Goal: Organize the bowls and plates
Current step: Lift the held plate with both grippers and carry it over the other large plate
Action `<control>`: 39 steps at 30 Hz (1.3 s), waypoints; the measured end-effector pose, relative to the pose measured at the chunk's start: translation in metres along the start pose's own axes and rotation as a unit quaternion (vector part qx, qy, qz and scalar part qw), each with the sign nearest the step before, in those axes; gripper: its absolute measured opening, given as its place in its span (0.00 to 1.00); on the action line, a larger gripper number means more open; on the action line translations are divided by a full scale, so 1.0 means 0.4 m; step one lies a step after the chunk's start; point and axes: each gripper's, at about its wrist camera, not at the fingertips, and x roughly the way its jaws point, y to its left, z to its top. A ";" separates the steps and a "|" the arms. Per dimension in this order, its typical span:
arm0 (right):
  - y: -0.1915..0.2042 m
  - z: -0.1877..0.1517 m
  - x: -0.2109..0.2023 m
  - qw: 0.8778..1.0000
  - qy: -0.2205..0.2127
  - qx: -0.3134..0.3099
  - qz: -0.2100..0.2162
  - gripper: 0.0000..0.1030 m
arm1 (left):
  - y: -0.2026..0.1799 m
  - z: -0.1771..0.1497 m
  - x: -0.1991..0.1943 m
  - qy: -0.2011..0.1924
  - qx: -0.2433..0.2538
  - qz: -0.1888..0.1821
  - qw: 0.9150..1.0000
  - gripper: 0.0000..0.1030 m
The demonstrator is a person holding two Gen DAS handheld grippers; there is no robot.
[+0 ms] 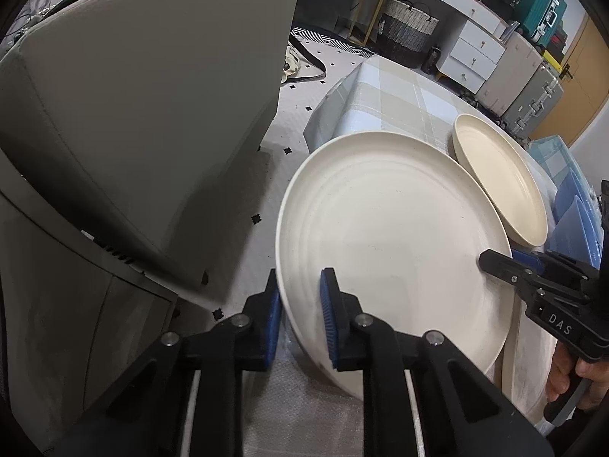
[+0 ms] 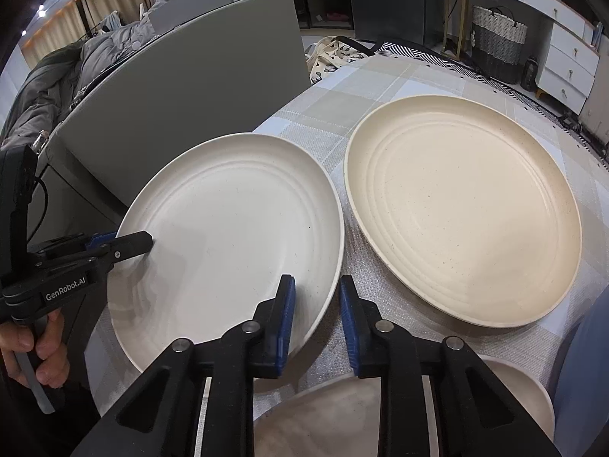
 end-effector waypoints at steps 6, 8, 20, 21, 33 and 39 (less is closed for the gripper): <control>0.001 0.000 -0.004 1.000 -0.005 -0.008 -0.009 0.15 | -0.003 0.000 -0.002 -0.004 0.000 0.007 1.000 0.15; 0.002 -0.002 -0.006 1.000 -0.007 -0.012 -0.013 0.15 | -0.005 0.000 -0.002 -0.006 0.003 0.009 1.000 0.15; 0.012 -0.004 -0.017 0.999 -0.016 -0.029 -0.025 0.15 | -0.011 0.000 -0.009 -0.009 0.005 0.016 1.000 0.14; 0.014 -0.007 -0.021 0.999 -0.016 -0.030 -0.025 0.15 | -0.010 0.001 -0.011 -0.010 0.005 0.017 1.000 0.14; 0.031 -0.014 -0.065 0.998 -0.032 -0.037 -0.029 0.15 | -0.013 -0.004 -0.049 -0.032 0.004 0.021 0.999 0.14; 0.027 -0.018 -0.096 0.998 -0.040 -0.034 -0.031 0.15 | -0.025 -0.003 -0.076 -0.043 0.008 0.018 0.999 0.14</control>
